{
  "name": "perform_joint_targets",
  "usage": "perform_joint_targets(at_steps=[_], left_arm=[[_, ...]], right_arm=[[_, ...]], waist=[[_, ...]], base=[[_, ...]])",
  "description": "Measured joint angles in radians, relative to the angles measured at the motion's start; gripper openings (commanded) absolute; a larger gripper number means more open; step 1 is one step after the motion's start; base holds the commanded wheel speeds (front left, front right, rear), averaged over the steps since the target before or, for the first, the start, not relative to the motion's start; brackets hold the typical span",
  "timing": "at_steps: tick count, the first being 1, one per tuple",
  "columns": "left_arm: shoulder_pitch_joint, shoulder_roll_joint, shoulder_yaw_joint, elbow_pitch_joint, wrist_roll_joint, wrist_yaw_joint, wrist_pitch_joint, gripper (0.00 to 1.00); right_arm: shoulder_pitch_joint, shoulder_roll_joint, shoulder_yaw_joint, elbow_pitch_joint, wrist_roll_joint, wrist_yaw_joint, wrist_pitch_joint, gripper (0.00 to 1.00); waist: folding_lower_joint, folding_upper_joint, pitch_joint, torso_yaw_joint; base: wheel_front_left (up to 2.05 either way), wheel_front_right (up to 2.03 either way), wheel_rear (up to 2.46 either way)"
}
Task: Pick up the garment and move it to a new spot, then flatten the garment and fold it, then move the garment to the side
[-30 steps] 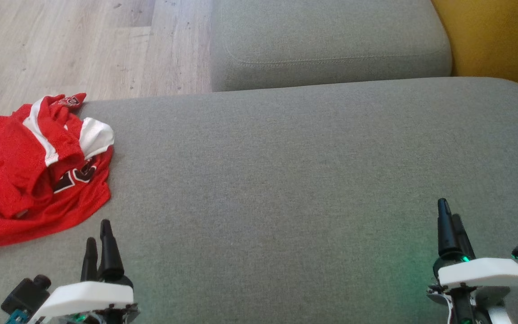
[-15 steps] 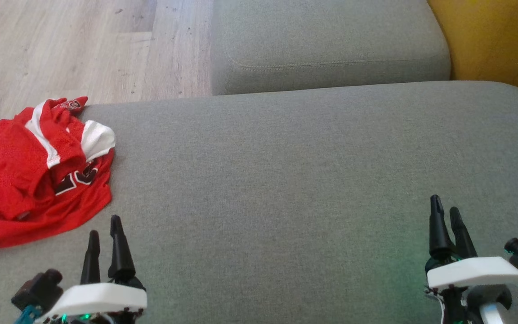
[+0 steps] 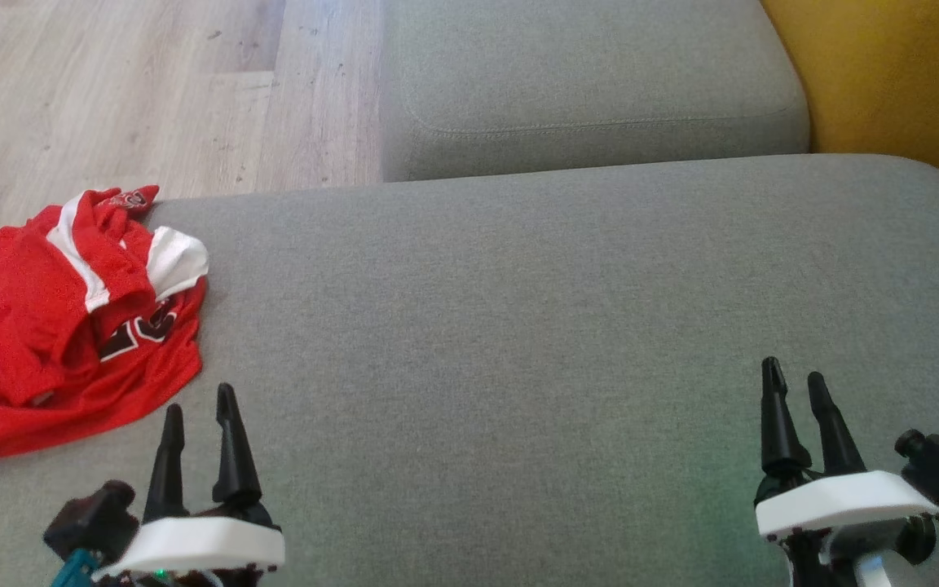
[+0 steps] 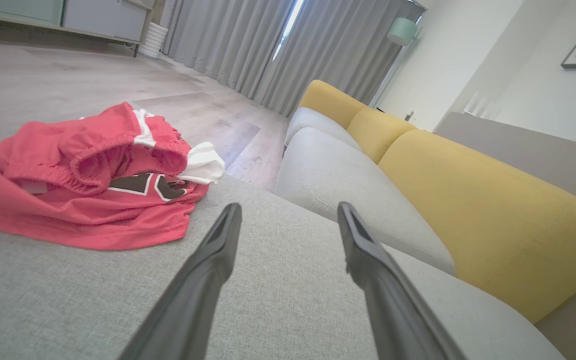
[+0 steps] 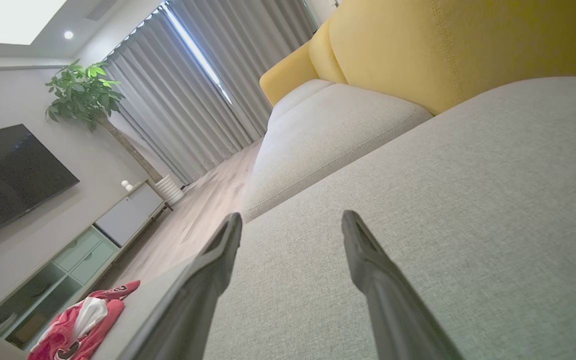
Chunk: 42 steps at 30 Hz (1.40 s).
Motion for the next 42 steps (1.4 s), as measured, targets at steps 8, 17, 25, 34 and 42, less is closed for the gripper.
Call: perform_joint_targets(at_steps=[8, 17, 25, 34, 42], left_arm=[[0.022, 0.005, -0.016, -0.014, 0.102, 0.009, -0.024, 1.0], [0.037, 0.007, -0.035, -0.025, 0.215, 0.018, -0.045, 1.0], [0.044, 0.009, -0.049, -0.037, 0.316, 0.027, -0.074, 1.0], [0.058, 0.011, -0.074, -0.044, 0.431, 0.037, -0.098, 1.0], [0.062, 0.011, -0.083, -0.05, 0.542, 0.054, -0.125, 1.0]], right_arm=[[0.005, 0.0, 0.012, -0.003, -0.093, 0.0, -0.023, 1.0], [0.01, 0.0, 0.017, -0.004, -0.191, 0.0, -0.044, 1.0], [0.028, 0.0, 0.027, -0.005, -0.281, 0.0, -0.071, 1.0], [0.028, -0.001, 0.032, -0.005, -0.368, 0.0, -0.097, 1.0], [0.03, -0.001, 0.044, -0.018, -0.483, 0.0, -0.123, 1.0]], waist=[[0.0, 0.0, -0.013, -0.008], [0.0, 0.0, -0.028, -0.012], [0.0, 0.0, -0.039, -0.014], [0.0, 0.0, -0.046, -0.015], [0.0, 0.0, -0.055, -0.018]], base=[[0.0, 0.0, 0.0], [0.0, 0.0, 0.0], [0.0, 0.0, 0.0], [0.0, 0.0, 0.0], [0.0, 0.0, 0.0]])
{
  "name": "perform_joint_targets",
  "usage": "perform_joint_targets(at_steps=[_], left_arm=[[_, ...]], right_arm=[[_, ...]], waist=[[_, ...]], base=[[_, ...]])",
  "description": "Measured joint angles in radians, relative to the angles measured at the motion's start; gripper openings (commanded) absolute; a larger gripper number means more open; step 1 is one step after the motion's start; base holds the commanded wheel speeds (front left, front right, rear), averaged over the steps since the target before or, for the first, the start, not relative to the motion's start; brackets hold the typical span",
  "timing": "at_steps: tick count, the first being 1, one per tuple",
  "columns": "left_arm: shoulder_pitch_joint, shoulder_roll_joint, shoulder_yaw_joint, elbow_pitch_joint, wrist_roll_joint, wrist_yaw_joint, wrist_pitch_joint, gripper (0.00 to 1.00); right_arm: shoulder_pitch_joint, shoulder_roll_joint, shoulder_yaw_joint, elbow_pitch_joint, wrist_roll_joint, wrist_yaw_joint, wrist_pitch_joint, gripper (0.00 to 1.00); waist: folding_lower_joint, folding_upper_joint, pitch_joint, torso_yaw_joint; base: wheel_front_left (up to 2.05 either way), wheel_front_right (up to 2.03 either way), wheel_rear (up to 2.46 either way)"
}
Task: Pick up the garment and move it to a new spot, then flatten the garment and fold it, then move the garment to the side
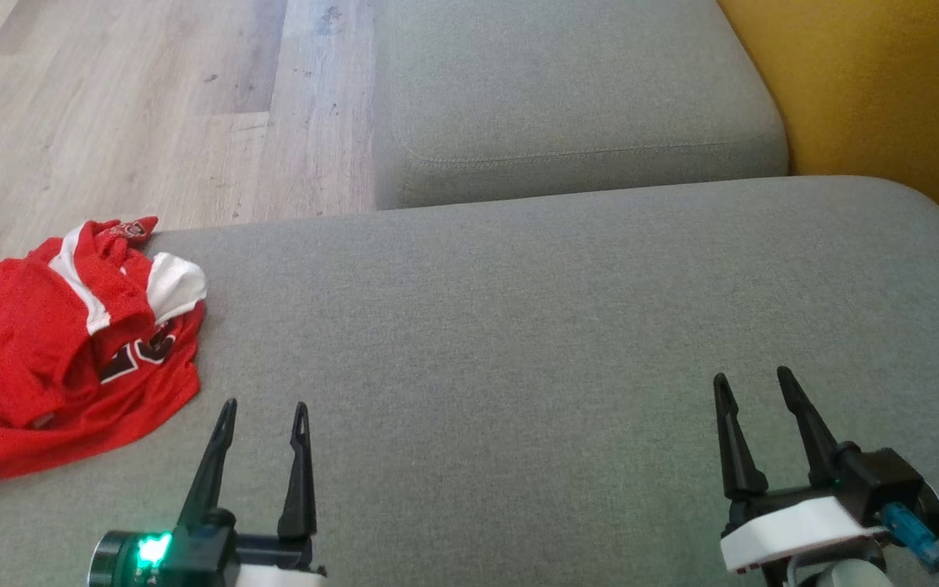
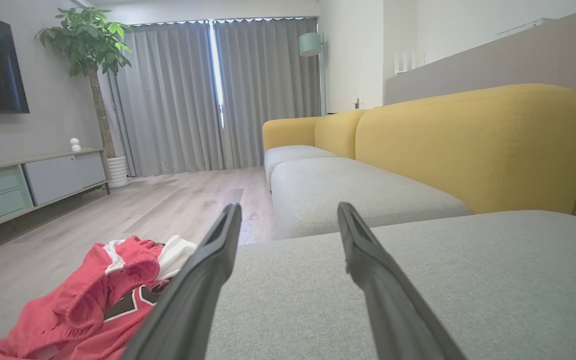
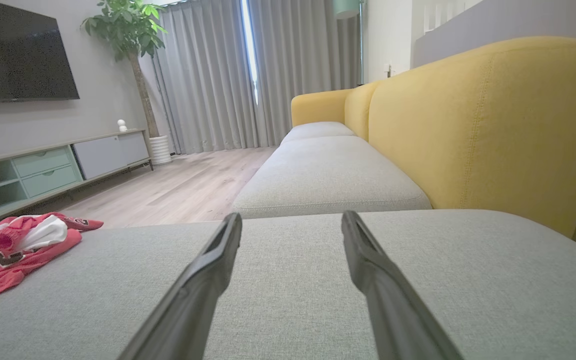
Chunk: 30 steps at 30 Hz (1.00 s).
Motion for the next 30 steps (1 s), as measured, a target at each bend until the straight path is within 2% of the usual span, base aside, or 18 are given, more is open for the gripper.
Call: perform_joint_targets(at_steps=[19, 24, 30], left_arm=[[0.013, 0.0, 0.004, 0.025, 0.014, -0.002, -0.003, 1.0], [0.013, 0.001, 0.011, 0.033, 0.015, 0.005, -0.003, 1.0], [0.012, 0.013, 0.023, 0.034, 0.015, 0.009, -0.003, 1.0]], right_arm=[[0.016, 0.0, -0.016, -0.002, -0.009, 0.0, -0.003, 1.0], [0.025, 0.0, -0.017, -0.001, -0.009, 0.0, -0.003, 1.0], [0.038, 0.0, -0.02, -0.001, -0.008, 0.0, -0.003, 1.0]], waist=[[0.0001, 0.0, 0.001, 0.015], [0.0001, 0.0, 0.003, 0.054], [0.0001, 0.0, 0.007, 0.144]], base=[[0.0, 0.0, 0.0], [0.0, 0.0, 0.0], [0.0, 0.0, 0.0]])
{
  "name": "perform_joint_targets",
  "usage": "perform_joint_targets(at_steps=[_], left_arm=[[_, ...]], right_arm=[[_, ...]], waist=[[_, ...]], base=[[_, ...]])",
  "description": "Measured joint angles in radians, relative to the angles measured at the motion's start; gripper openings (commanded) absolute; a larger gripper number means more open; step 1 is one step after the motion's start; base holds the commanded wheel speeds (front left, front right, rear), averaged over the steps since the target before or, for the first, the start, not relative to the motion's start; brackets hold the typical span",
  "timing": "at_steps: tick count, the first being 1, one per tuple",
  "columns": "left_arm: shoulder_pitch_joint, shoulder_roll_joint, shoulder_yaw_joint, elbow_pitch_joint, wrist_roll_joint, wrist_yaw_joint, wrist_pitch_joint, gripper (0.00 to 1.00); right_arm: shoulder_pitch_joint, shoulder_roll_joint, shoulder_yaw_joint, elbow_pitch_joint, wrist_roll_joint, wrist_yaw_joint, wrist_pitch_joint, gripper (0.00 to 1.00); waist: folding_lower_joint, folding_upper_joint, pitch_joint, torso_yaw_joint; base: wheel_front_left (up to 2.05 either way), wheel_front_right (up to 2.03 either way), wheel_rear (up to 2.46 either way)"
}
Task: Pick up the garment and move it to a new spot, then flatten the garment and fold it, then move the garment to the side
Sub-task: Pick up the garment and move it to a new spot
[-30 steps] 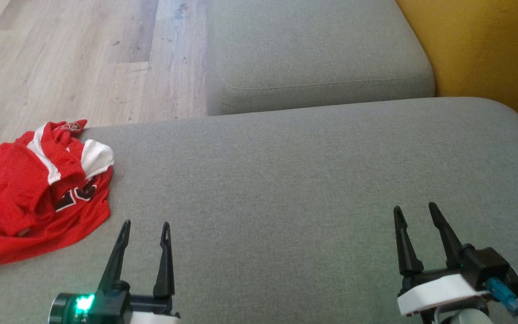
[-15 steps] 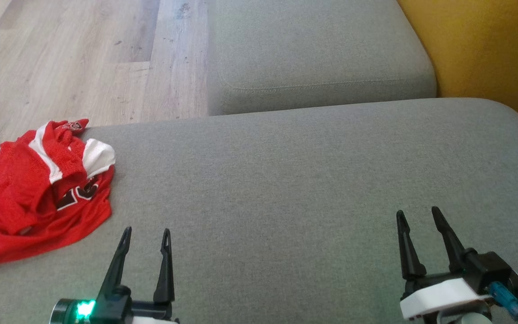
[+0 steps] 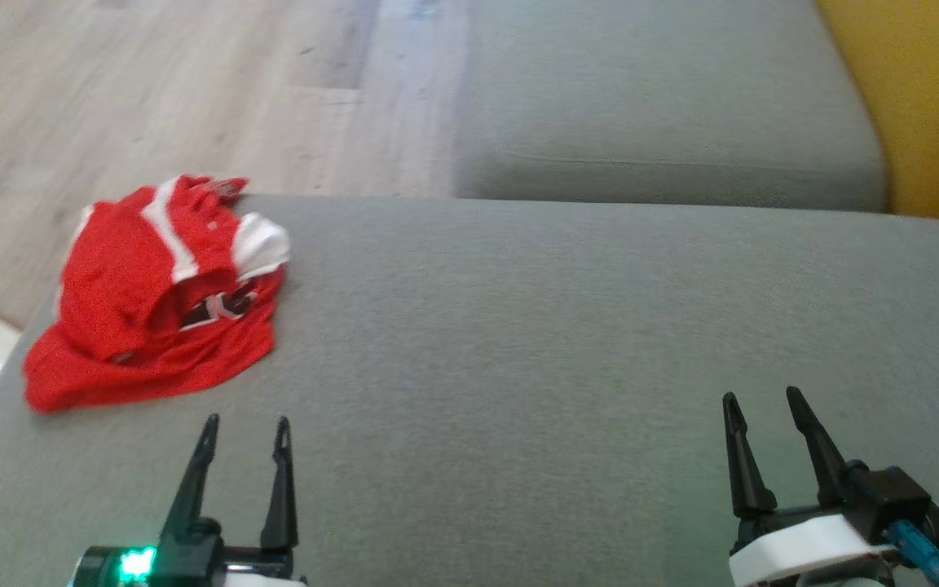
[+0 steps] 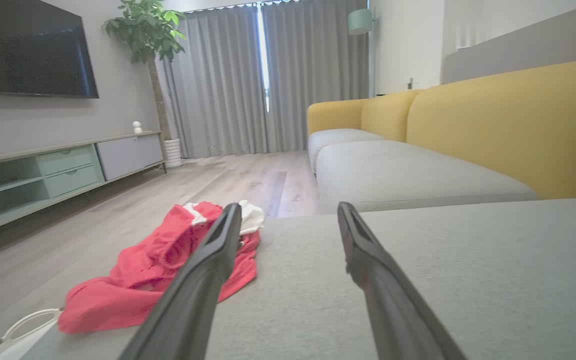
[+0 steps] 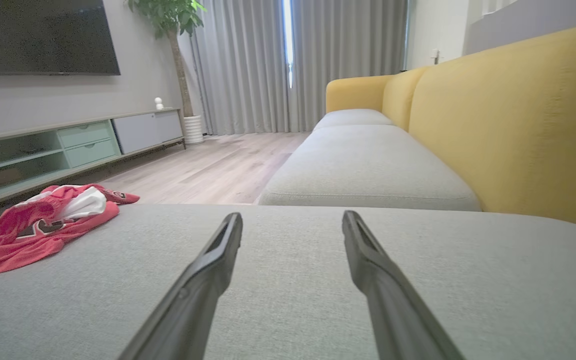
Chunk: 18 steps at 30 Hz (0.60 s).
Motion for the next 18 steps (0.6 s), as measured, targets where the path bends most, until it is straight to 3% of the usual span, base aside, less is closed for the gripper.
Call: perform_joint_targets(at_steps=[11, 18], left_arm=[[0.005, 0.018, 0.044, -0.016, 0.0, 0.029, 0.0, 1.0], [-0.001, 0.056, 0.071, -0.07, 0.013, 0.042, 0.0, 1.0]], right_arm=[[-0.002, 0.0, 0.001, -0.002, 0.01, 0.0, 0.0, 1.0], [-0.005, 0.0, -0.02, -0.014, -0.013, 0.0, 0.0, 1.0]], waist=[[0.0, 0.0, 0.02, 0.198], [0.0, 0.0, 0.071, 0.269]], base=[[0.0, 0.0, 0.0], [0.0, 0.0, 0.0]])
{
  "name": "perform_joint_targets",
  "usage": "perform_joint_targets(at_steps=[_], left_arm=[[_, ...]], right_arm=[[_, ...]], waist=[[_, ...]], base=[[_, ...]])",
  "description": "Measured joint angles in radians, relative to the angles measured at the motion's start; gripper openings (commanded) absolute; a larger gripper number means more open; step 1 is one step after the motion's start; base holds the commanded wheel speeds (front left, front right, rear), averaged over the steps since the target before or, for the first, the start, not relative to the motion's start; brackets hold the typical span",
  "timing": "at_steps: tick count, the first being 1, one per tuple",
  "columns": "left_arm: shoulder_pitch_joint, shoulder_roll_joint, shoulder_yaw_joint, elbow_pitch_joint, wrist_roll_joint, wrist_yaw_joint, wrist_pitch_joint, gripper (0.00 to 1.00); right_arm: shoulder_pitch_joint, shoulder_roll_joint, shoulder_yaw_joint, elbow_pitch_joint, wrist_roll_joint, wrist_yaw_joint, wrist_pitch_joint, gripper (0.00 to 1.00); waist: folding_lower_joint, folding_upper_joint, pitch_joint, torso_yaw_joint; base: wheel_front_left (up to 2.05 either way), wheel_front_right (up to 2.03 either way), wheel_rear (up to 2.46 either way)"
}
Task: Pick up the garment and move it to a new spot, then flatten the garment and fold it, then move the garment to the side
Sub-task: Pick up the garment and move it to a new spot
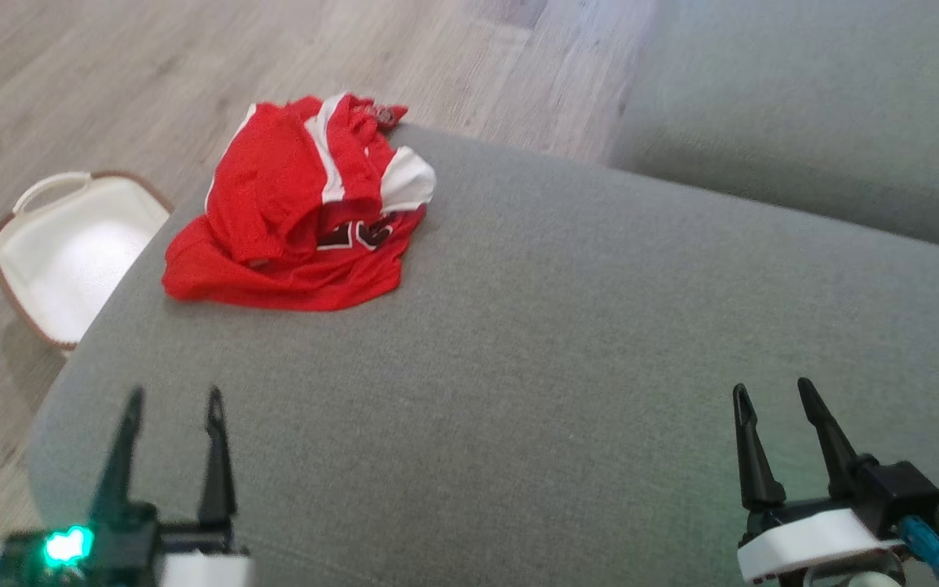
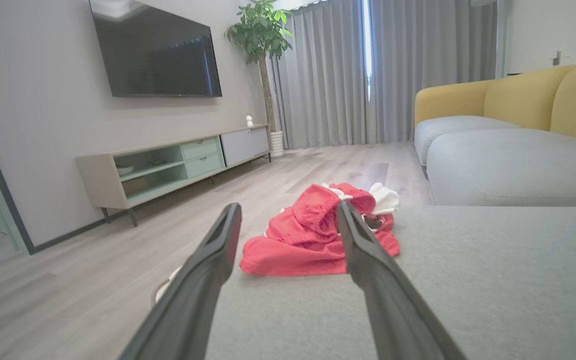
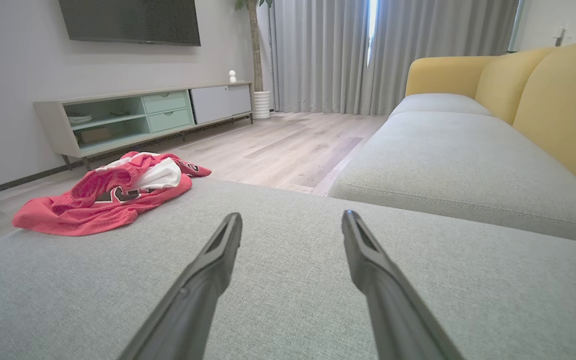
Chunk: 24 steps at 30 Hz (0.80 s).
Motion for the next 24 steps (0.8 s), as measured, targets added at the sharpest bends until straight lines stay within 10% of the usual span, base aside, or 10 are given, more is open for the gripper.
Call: perform_joint_targets(at_steps=[10, 24], left_arm=[[-0.409, 0.074, 0.015, -0.032, -0.009, -0.061, -0.005, 1.0], [-1.205, 0.031, 0.004, 0.817, -0.091, -0.157, 0.146, 1.0]], right_arm=[[-0.114, -0.001, -0.036, -0.043, -0.154, 0.0, 0.0, 1.0], [-0.276, -0.133, -0.06, -0.14, -0.208, 0.0, -0.002, 1.0]], waist=[[0.0001, 0.0, 0.175, 0.007], [0.0004, -0.0001, 0.494, -0.029]], base=[[0.0, 0.0, 0.0], [0.0, 0.0, 0.0]])
